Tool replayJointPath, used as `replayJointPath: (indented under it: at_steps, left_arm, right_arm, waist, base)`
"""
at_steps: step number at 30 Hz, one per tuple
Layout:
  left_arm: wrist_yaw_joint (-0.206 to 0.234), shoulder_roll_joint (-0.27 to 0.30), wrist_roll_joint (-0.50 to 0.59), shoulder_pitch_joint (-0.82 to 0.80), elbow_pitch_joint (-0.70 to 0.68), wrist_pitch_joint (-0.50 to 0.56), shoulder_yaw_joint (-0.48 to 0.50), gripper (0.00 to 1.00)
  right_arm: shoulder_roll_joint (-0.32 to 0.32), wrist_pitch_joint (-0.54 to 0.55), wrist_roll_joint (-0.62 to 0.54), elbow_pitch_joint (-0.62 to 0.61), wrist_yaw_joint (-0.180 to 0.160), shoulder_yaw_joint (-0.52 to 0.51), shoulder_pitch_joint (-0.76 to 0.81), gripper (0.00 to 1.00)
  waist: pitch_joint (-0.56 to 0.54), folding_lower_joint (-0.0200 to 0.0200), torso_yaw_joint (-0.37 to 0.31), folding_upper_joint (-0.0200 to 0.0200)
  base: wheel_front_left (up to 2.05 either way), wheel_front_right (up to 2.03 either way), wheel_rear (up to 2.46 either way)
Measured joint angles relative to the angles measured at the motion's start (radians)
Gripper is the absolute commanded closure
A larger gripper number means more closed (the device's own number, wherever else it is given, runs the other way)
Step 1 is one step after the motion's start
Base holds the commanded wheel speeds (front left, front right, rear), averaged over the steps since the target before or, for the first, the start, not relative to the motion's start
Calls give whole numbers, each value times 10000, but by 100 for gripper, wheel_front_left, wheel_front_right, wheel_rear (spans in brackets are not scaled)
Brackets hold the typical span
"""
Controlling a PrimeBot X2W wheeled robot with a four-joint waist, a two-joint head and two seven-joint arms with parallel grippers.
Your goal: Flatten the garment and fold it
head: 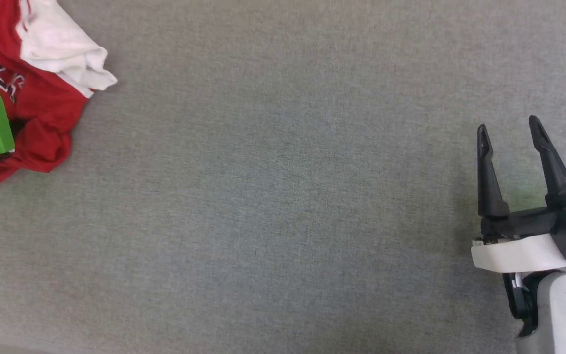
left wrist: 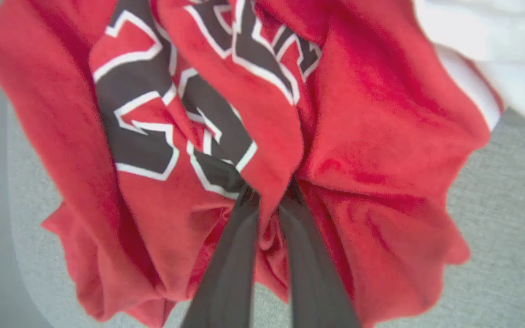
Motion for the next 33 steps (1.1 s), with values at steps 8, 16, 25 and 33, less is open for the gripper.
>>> replayJointPath:
  at_steps: [8, 16, 25, 33]
  left_arm:
    - [-8, 736, -322, -5, -1576, -640, -1277, 100]
    - [-15, 915, -485, -19, -3985, -700, -2876, 100]
    - [-15, 840, -702, -547, -6575, -635, -4661, 100]
    - [-15, -115, -863, -1141, -7227, -1114, -5916, 100]
  right_arm:
    - [0, 0, 345, 320, 0, -35, 425, 0]
    - [0, 0, 706, 602, 0, 25, 954, 0]
    - [2, 0, 1039, 688, 0, 153, 1225, 0]
    - [2, 0, 1143, 709, 0, 255, 1255, 0]
  waist:
    - [-1057, -1, 138, 0]
    - [-2312, -1, 299, 0]
    - [-3490, -2, 112, 0]
    - [-3766, -2, -812, 0]
  base:
    - [0, 0, 0]
    - [0, 0, 0]
    - [0, 0, 0]
    - [0, 0, 0]
